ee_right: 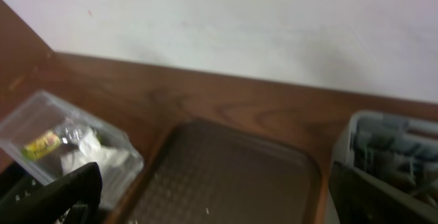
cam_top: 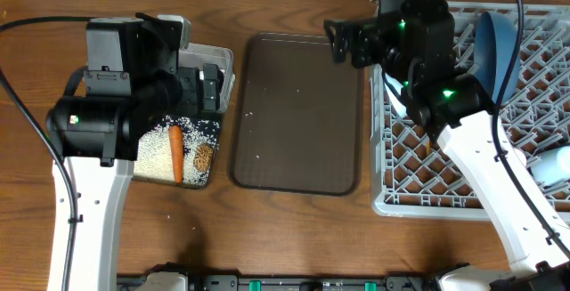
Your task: Sort waste into correct bins and load items into the dishwasher rack
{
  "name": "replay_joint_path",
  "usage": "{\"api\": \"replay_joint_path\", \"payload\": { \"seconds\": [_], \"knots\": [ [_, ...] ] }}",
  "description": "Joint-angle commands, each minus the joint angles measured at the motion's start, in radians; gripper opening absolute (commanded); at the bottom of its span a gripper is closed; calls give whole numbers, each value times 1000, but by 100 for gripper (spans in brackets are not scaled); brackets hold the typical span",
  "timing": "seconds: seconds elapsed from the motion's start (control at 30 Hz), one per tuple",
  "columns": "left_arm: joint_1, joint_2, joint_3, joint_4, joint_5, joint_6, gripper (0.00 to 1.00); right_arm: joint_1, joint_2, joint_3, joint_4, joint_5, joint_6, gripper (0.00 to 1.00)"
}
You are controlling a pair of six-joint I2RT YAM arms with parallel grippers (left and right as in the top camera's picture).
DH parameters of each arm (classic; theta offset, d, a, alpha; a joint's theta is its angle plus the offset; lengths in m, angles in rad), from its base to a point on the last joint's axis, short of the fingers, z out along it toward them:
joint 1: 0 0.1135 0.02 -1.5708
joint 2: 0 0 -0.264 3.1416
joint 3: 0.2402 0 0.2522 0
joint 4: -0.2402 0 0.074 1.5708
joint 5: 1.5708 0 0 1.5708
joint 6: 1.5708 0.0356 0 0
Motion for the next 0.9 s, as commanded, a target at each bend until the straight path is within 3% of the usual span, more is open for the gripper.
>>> {"api": "replay_joint_path", "payload": {
  "seconds": [0.0, 0.23, 0.53, 0.77, 0.87],
  "knots": [
    [0, 0, 12, -2, 13, -8, 98, 8, -46, 10, -48, 13, -62, 99],
    [0, 0, 12, -2, 13, -8, 98, 9, -156, 10, -252, 2, -96, 99],
    [0, 0, 12, -2, 13, -8, 98, 6, -232, 10, -418, -148, -97, 99],
    [0, 0, 12, -2, 13, -8, 98, -51, -364, 10, -422, -148, -107, 99],
    [0, 0, 12, -2, 13, -8, 98, -73, -446, 10, -431, -148, -190, 99]
  ]
}}
